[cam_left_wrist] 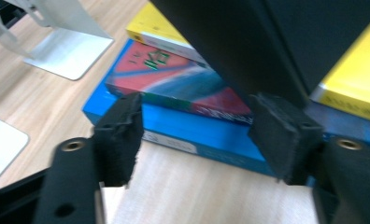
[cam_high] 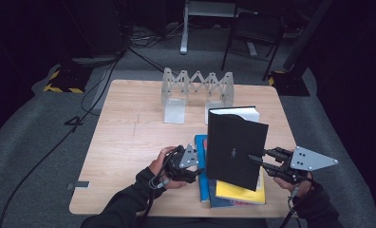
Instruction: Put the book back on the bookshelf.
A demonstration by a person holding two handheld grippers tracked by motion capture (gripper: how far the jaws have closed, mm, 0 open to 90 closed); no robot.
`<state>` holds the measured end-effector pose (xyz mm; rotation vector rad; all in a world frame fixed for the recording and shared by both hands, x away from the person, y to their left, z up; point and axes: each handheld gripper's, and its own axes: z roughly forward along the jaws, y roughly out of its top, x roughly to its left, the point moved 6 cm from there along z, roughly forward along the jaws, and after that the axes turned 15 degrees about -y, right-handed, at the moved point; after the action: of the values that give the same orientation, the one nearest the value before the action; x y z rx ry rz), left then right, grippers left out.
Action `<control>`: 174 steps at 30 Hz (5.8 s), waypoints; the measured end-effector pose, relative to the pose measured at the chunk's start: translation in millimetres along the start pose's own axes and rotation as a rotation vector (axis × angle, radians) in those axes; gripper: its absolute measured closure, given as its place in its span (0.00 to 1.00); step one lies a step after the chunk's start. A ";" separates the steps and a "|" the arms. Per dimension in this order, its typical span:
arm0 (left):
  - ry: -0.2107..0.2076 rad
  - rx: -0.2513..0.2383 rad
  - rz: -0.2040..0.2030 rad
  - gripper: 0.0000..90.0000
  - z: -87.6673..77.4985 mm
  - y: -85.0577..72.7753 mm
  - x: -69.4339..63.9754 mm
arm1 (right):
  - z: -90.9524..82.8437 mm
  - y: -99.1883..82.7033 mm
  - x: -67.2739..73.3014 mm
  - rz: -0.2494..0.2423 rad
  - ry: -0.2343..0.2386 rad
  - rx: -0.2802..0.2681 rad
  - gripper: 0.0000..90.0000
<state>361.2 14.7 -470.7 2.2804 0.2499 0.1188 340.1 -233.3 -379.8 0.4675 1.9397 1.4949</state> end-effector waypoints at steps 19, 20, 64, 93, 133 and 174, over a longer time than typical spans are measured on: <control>-0.134 -0.120 -0.022 0.24 29.1 18.4 -16.6 | -18.0 -4.1 17.4 -0.022 0.000 -0.002 0.83; -0.136 -0.132 -0.023 0.24 28.7 20.9 -16.9 | -18.9 -4.4 18.4 -0.021 0.000 -0.003 0.83; -0.244 -0.321 0.032 0.46 5.8 60.1 -3.5 | -19.1 -37.0 -11.1 -0.003 -0.215 0.074 0.59; -0.196 -0.332 0.073 0.48 -7.1 74.7 -22.2 | -4.6 -56.7 5.3 0.041 -0.119 0.137 0.37; -0.149 -0.439 0.067 0.58 -35.6 115.9 -15.1 | -26.6 -114.0 -49.0 0.131 -0.229 0.350 0.38; 0.179 -0.474 -0.125 0.58 -89.5 60.3 70.1 | -20.3 -184.7 -70.0 0.206 -0.230 0.582 0.42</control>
<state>423.2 56.7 -366.0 1.7797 0.4098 0.2863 396.2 -345.4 -533.8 1.0689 2.1658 0.9114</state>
